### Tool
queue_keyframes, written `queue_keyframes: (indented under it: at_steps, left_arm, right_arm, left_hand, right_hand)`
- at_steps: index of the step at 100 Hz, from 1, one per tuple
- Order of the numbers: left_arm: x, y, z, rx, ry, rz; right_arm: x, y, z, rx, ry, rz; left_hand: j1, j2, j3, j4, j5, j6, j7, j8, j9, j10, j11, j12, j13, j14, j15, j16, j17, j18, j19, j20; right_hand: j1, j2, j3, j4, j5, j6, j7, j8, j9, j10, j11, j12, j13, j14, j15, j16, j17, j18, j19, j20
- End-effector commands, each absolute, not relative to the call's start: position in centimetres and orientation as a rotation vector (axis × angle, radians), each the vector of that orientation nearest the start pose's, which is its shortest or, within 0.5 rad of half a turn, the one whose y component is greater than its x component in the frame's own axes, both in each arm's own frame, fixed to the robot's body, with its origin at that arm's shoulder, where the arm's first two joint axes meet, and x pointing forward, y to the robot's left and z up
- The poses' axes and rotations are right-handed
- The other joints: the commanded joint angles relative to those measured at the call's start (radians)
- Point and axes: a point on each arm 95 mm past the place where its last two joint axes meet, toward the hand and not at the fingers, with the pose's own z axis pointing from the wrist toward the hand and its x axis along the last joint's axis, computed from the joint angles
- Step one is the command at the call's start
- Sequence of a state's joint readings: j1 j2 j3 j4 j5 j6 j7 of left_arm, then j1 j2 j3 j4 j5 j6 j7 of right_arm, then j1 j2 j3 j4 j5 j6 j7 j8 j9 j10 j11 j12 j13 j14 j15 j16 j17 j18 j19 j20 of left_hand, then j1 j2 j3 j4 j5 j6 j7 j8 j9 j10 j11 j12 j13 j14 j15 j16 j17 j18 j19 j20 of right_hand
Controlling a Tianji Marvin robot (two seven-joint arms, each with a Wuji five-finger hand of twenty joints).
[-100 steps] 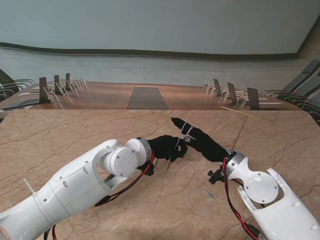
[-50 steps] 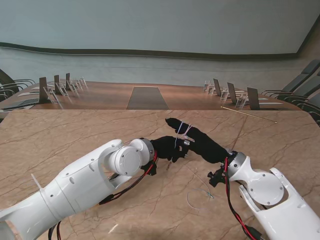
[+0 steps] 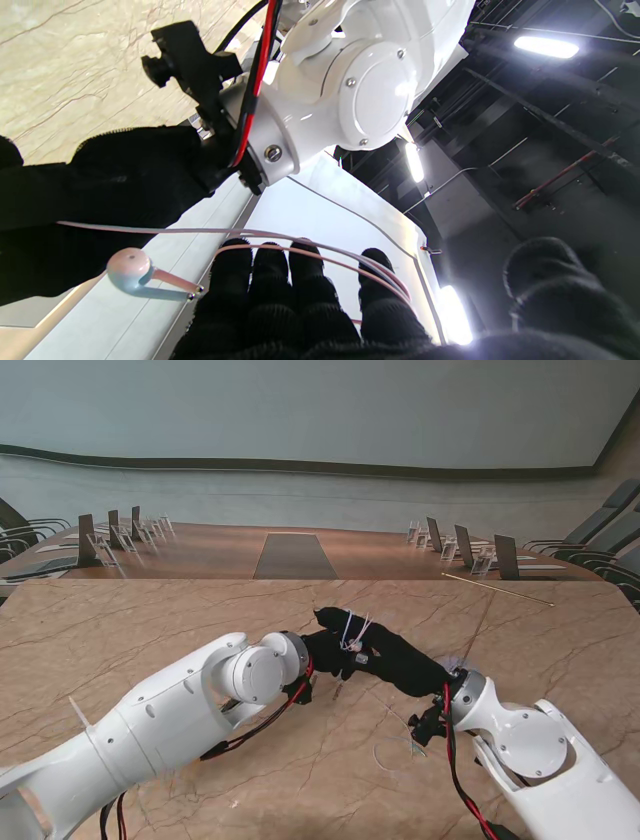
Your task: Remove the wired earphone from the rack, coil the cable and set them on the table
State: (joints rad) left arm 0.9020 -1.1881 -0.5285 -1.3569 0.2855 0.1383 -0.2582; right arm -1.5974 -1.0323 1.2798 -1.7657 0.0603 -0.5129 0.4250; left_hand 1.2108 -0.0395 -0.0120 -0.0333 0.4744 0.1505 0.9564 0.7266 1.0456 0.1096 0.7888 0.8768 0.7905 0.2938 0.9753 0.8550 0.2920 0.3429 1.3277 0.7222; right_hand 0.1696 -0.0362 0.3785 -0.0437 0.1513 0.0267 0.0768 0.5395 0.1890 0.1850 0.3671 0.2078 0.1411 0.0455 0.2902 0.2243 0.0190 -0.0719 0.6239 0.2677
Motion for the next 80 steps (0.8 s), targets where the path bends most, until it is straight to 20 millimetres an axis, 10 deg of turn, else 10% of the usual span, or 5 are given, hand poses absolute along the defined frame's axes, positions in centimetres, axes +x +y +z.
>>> queue_keyframes:
  at_steps: [1,80]
  left_arm:
    - [46.8,-18.1,-28.7,-1.541,1.979,-1.674]
    - [49.5,-17.4,-27.1,-1.452,1.977,-1.682]
  right_arm:
    - [35.5,3.5,-24.3,1.476,1.544,2.669]
    - [33.5,4.2,-24.4,1.536,1.626,2.723]
  left_hand:
    - [0.078,0.029,-0.017,-0.017,-0.032,-0.025,-0.016,0.011,-0.025,0.011,0.004,-0.005,-0.023,0.001,-0.006,-0.005,-0.014,-0.016,0.002,-0.004]
    - [0.067,0.03,-0.019,-0.018,-0.033,-0.044,-0.017,0.015,-0.038,0.009,0.004,-0.005,-0.038,-0.002,-0.012,-0.005,-0.028,-0.023,-0.006,-0.006]
  right_hand:
    - [0.016,0.032,-0.028,0.008,-0.025,-0.052,0.012,0.009,-0.018,0.014,0.014,0.01,0.018,0.006,0.013,0.008,0.009,-0.006,0.048,-0.024]
    - [0.06,0.049,-0.078,0.017,-0.033,-0.053,0.096,-0.027,0.008,0.034,0.095,0.037,0.083,0.034,0.039,0.016,0.042,0.019,0.136,-0.074]
